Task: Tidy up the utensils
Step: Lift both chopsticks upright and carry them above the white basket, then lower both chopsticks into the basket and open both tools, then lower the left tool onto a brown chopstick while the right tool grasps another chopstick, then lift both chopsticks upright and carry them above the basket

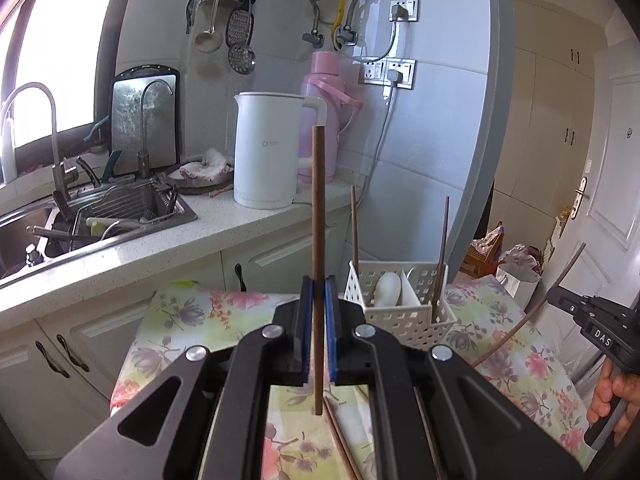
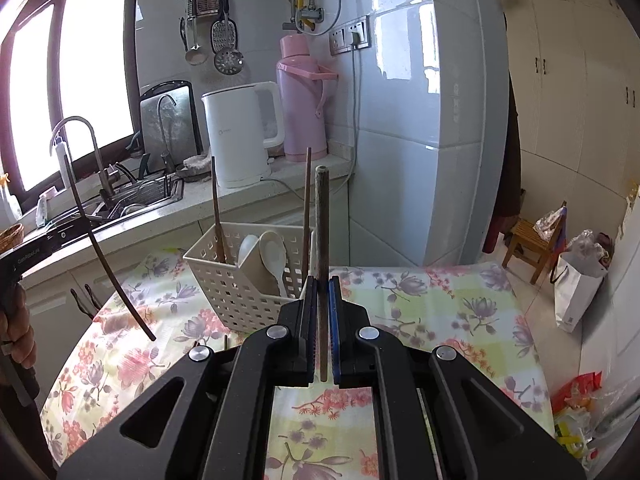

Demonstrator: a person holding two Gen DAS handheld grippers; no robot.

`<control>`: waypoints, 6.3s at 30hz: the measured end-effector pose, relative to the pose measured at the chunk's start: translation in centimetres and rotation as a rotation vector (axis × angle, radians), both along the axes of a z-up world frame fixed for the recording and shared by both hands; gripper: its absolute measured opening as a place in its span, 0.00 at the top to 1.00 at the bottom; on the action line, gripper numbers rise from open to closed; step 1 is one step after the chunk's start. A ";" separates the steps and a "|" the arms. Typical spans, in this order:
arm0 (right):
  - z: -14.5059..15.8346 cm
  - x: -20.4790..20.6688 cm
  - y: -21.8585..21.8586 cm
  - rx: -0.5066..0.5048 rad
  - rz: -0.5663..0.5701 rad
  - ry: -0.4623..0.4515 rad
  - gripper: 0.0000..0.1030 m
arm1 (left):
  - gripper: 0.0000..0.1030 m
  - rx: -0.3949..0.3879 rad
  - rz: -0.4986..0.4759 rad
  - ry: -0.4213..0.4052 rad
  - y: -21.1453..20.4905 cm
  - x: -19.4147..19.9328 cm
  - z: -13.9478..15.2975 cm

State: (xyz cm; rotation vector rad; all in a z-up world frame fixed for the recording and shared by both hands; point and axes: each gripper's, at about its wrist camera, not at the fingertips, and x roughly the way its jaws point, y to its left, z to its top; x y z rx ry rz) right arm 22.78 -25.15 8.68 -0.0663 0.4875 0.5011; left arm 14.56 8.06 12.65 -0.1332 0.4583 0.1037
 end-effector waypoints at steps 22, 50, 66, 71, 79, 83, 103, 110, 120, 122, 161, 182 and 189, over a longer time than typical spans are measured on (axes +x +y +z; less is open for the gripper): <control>8.8 4.7 4.5 0.038 0.086 -0.106 0.94 | 0.94 0.046 -0.112 -0.111 -3.2 8.1 7.6; 0.5 9.0 9.2 -0.020 0.126 0.075 0.94 | 0.94 0.014 -0.135 0.000 -3.5 12.4 0.7; -1.6 11.5 9.4 -0.079 0.083 0.142 0.69 | 0.89 -0.015 -0.135 0.218 -2.5 15.8 -4.3; -1.6 11.3 7.9 -0.069 0.054 0.136 0.62 | 0.84 -0.030 -0.128 0.206 -2.1 15.1 -4.4; -5.5 8.1 3.8 -0.036 0.003 0.182 0.56 | 0.75 -0.056 -0.090 0.173 -0.6 10.7 -5.4; -9.9 5.4 2.7 -0.042 0.002 0.252 0.53 | 0.75 -0.086 -0.056 0.212 0.3 7.3 -8.8; -16.9 0.9 6.0 -0.072 0.101 0.420 0.53 | 0.87 -0.209 -0.069 0.474 -1.0 1.9 -21.0; -17.2 1.1 6.1 -0.077 0.111 0.425 0.53 | 0.87 -0.171 -0.061 0.493 -1.6 2.4 -21.3; -17.6 1.3 7.0 -0.101 0.120 0.436 0.54 | 0.92 0.003 -0.070 0.511 -2.3 3.9 -21.2; -17.7 1.3 7.2 -0.107 0.123 0.437 0.54 | 0.92 0.025 -0.073 0.514 -1.8 4.3 -21.2; -8.2 -1.3 2.3 -0.030 0.028 0.198 0.93 | 0.94 -0.053 -0.042 0.237 0.3 -0.7 -10.2; -2.3 0.6 0.6 0.009 0.025 0.088 0.93 | 0.94 0.020 -0.064 0.072 -0.2 0.9 -1.5; 2.4 2.3 1.5 0.010 0.038 0.005 0.93 | 0.94 0.054 -0.100 -0.015 -0.9 2.6 3.6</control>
